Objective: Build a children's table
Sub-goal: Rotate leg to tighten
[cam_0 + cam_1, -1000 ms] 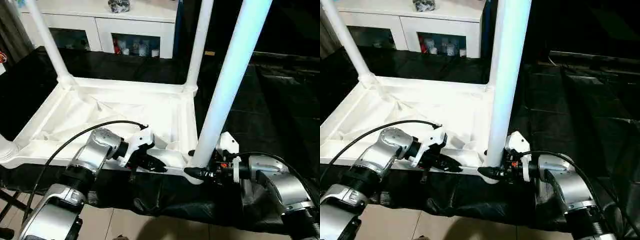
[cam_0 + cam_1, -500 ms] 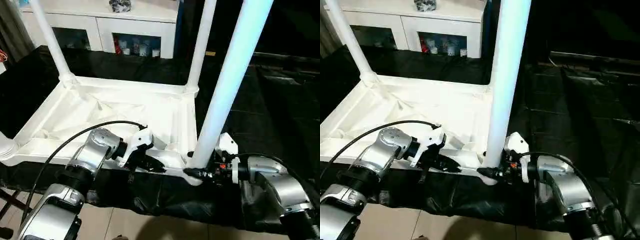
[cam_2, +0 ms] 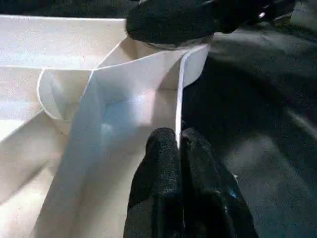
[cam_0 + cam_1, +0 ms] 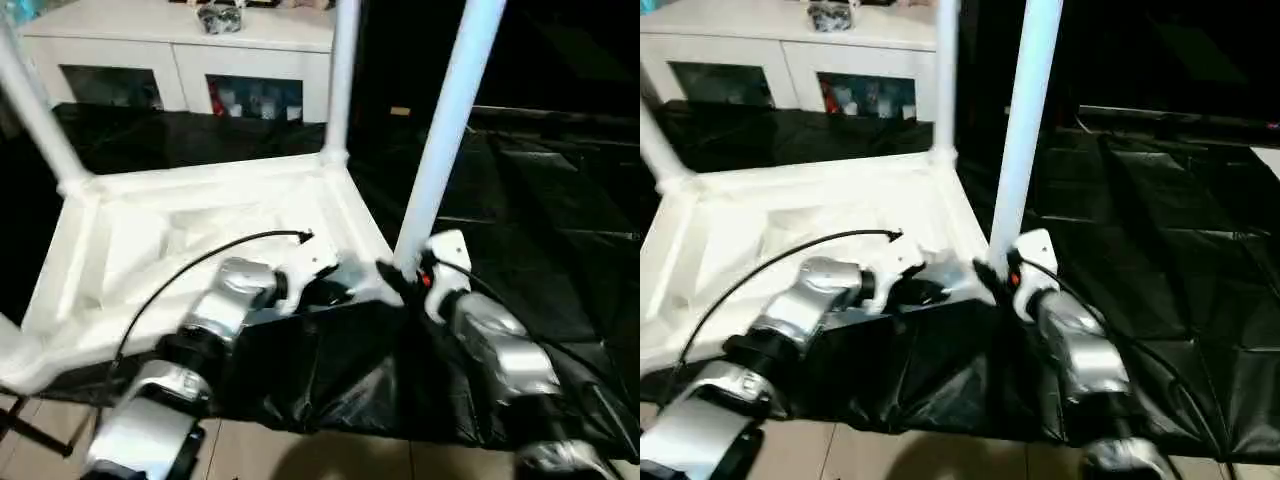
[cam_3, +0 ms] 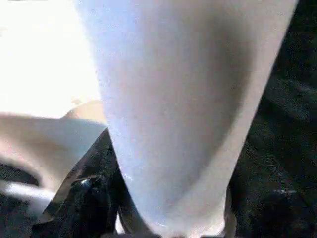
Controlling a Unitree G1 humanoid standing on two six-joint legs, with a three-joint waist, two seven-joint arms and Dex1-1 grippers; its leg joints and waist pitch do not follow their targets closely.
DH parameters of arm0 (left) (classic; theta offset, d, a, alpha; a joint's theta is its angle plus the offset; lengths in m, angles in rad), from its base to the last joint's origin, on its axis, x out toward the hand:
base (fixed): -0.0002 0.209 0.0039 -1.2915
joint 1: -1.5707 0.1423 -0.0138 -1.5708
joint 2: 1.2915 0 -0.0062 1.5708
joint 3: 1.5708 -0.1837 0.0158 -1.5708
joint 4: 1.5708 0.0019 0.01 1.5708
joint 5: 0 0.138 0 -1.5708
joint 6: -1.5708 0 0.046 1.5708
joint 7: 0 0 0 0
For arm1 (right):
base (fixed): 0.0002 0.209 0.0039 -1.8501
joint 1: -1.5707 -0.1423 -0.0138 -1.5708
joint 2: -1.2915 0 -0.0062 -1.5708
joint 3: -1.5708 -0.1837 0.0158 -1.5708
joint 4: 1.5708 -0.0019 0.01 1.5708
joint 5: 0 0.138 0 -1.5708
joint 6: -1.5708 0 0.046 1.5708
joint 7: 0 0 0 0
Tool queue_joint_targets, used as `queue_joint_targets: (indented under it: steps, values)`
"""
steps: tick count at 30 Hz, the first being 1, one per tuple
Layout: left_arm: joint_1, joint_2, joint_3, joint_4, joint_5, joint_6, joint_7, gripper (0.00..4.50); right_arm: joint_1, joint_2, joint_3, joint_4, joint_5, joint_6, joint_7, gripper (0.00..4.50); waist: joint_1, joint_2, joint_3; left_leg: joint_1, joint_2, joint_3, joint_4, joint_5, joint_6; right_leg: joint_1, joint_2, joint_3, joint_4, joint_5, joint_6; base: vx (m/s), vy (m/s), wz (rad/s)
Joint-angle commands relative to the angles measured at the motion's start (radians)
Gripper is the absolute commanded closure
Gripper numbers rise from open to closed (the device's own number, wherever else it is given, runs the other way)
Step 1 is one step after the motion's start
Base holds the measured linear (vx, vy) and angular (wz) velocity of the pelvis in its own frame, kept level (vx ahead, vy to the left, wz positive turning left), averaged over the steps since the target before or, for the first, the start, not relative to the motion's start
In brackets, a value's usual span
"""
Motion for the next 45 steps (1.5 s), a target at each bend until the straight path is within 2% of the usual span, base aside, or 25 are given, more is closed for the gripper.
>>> queue_joint_targets:
  steps: [1,4,6,10,12,13,16,17,20,21,22,23,24,26,30,31,33,34,36,39,40,45]
  values:
    - [-0.036,-0.099,0.011,-0.016,-0.042,-0.014,0.094,4.5,0.008,0.086,0.117,0.056,-0.041,0.022,0.007,1.94,-0.001,-0.013,-0.041,-0.004,0.031,-0.014,-0.07,-0.203,0.029,0.034,-0.076,0.056,-0.09,-0.347,-0.15,0.0,0.0,0.0]
    - [-0.028,-0.116,-0.001,-0.03,-0.035,-0.017,0.102,4.5,-0.024,0.108,0.112,0.092,-0.04,-0.01,-0.023,1.94,0.0,-0.01,-0.044,-0.007,0.03,-0.012,-0.069,-0.177,0.043,0.038,-0.074,0.057,-0.084,-0.289,-0.165,0.0,0.0,0.0]
    - [-0.016,-0.117,-0.021,-0.049,-0.04,-0.037,0.065,4.5,-0.035,0.118,0.102,0.095,-0.007,-0.032,0.045,1.4,0.0,-0.011,-0.046,-0.008,0.029,-0.01,-0.067,-0.157,0.065,0.042,-0.074,0.057,-0.08,-0.242,-0.177,0.0,0.0,0.0]
    - [-0.005,-0.092,-0.035,-0.061,-0.045,-0.053,0.01,4.5,-0.012,0.093,0.104,0.051,0.031,-0.007,0.145,1.18,0.0,-0.009,-0.044,-0.009,0.031,-0.011,-0.069,-0.165,0.071,0.043,-0.073,0.056,-0.081,-0.258,-0.177,0.0,0.0,0.0]
    - [-0.001,-0.081,-0.037,-0.066,-0.047,-0.058,-0.012,4.5,-0.003,0.076,0.115,0.036,0.03,-0.001,0.173,0.88,0.001,-0.01,-0.045,-0.01,0.032,-0.011,-0.069,-0.16,0.077,0.045,-0.074,0.056,-0.081,-0.247,-0.177,0.0,0.0,0.0]
    - [0.005,-0.064,-0.044,-0.073,-0.048,-0.064,-0.045,4.5,0.011,0.044,0.137,0.014,0.025,-0.001,0.222,0.88,0.001,-0.007,-0.045,-0.009,0.033,-0.011,-0.068,-0.157,0.079,0.044,-0.074,0.056,-0.078,-0.232,-0.182,0.0,0.0,0.0]
    - [0.012,-0.042,-0.051,-0.08,-0.045,-0.071,-0.081,4.5,0.027,0.002,0.16,-0.01,0.025,-0.003,0.284,0.88,0.002,-0.009,-0.046,-0.009,0.032,-0.009,-0.066,-0.15,0.087,0.047,-0.072,0.056,-0.078,-0.214,-0.189,0.0,0.0,0.0]
    - [0.019,-0.016,-0.058,-0.084,-0.044,-0.08,-0.121,4.5,0.044,-0.047,0.179,-0.041,0.034,-0.002,0.359,0.88,0.002,-0.006,-0.045,-0.011,0.032,-0.01,-0.066,-0.151,0.089,0.047,-0.075,0.057,-0.078,-0.215,-0.19,0.0,0.0,0.0]
    - [0.022,0.005,-0.063,-0.085,-0.043,-0.091,-0.151,4.5,0.057,-0.086,0.192,-0.065,0.044,0.0,0.42,0.88,0.003,-0.008,-0.043,-0.01,0.033,-0.009,-0.066,-0.169,0.094,0.046,-0.074,0.055,-0.082,-0.243,-0.185,0.0,0.0,0.0]
    - [0.025,0.029,-0.067,-0.087,-0.048,-0.104,-0.193,4.5,0.07,-0.134,0.204,-0.092,0.06,-0.003,0.495,0.88,0.002,-0.005,-0.042,-0.009,0.033,-0.01,-0.068,-0.174,0.09,0.045,-0.074,0.055,-0.083,-0.254,-0.185,0.0,0.0,0.0]
    - [0.025,0.029,-0.067,-0.087,-0.048,-0.104,-0.193,4.5,0.07,-0.134,0.204,-0.092,0.06,-0.003,0.495,0.88,0.006,-0.008,-0.042,-0.008,0.033,-0.01,-0.067,-0.183,0.089,0.047,-0.073,0.053,-0.086,-0.277,-0.177,0.0,0.0,0.0]
    - [0.029,0.068,-0.069,-0.096,-0.07,-0.115,-0.277,4.5,0.09,-0.214,0.224,-0.132,0.08,-0.008,0.624,0.88,0.005,-0.008,-0.041,-0.007,0.035,-0.011,-0.069,-0.188,0.088,0.043,-0.074,0.055,-0.087,-0.284,-0.179,0.0,0.0,0.0]
    - [0.029,0.068,-0.069,-0.096,-0.07,-0.115,-0.277,4.5,0.09,-0.214,0.224,-0.132,0.08,-0.008,0.624,0.88,0.01,-0.009,-0.042,-0.007,0.035,-0.011,-0.067,-0.188,0.093,0.048,-0.073,0.054,-0.086,-0.283,-0.177,0.0,0.0,0.0]
    - [0.032,0.09,-0.069,-0.105,-0.088,-0.113,-0.334,4.5,0.1,-0.257,0.234,-0.157,0.094,0.002,0.701,0.88,0.012,-0.009,-0.043,-0.008,0.04,-0.01,-0.068,-0.185,0.096,0.044,-0.071,0.054,-0.082,-0.261,-0.188,0.0,0.0,0.0]
    - [0.032,0.095,-0.068,-0.107,-0.093,-0.114,-0.347,4.5,0.102,-0.266,0.235,-0.164,0.099,0.007,0.719,0.88,0.02,-0.007,-0.044,-0.005,0.042,-0.008,-0.066,-0.171,0.09,0.041,-0.074,0.055,-0.077,-0.222,-0.213,0.0,0.0,0.0]
    - [0.031,0.106,-0.068,-0.108,-0.096,-0.117,-0.371,4.5,0.106,-0.28,0.239,-0.176,0.102,0.017,0.748,0.88,0.02,-0.011,-0.044,-0.008,0.041,-0.009,-0.067,-0.165,0.089,0.044,-0.074,0.054,-0.075,-0.218,-0.213,0.0,0.0,0.0]
    - [0.032,0.119,-0.066,-0.112,-0.1,-0.118,-0.397,4.5,0.112,-0.296,0.246,-0.189,0.104,0.026,0.783,0.88,0.026,-0.01,-0.043,-0.008,0.04,-0.009,-0.067,-0.164,0.09,0.046,-0.074,0.054,-0.076,-0.232,-0.205,0.0,0.0,0.0]
    - [0.033,0.127,-0.065,-0.115,-0.102,-0.118,-0.414,4.5,0.115,-0.306,0.251,-0.198,0.105,0.031,0.805,1.11,0.029,-0.01,-0.044,-0.009,0.041,-0.008,-0.066,-0.158,0.092,0.045,-0.074,0.054,-0.075,-0.226,-0.203,0.0,0.0,0.0]
    - [0.033,0.146,-0.064,-0.117,-0.108,-0.121,-0.447,4.5,0.118,-0.32,0.261,-0.211,0.113,0.047,0.839,1.17,0.035,-0.011,-0.044,-0.009,0.041,-0.008,-0.066,-0.149,0.092,0.046,-0.074,0.054,-0.073,-0.218,-0.202,0.0,0.0,0.0]
    - [0.033,0.153,-0.064,-0.117,-0.11,-0.121,-0.459,4.5,0.119,-0.325,0.268,-0.215,0.112,0.051,0.848,1.36,0.036,-0.009,-0.044,-0.007,0.043,-0.008,-0.066,-0.153,0.085,0.043,-0.075,0.054,-0.073,-0.215,-0.205,0.0,0.0,0.0]
    - [0.032,0.164,-0.064,-0.116,-0.115,-0.123,-0.474,4.5,0.12,-0.332,0.275,-0.22,0.115,0.053,0.862,1.5,0.036,-0.011,-0.044,-0.008,0.042,-0.009,-0.067,-0.153,0.082,0.044,-0.075,0.053,-0.073,-0.217,-0.204,0.0,0.0,0.0]
    - [0.029,0.178,-0.064,-0.113,-0.121,-0.126,-0.495,4.5,0.122,-0.342,0.284,-0.229,0.121,0.058,0.886,1.8,0.037,-0.011,-0.045,-0.008,0.043,-0.009,-0.066,-0.146,0.078,0.045,-0.075,0.054,-0.069,-0.193,-0.211,0.0,0.0,0.0]
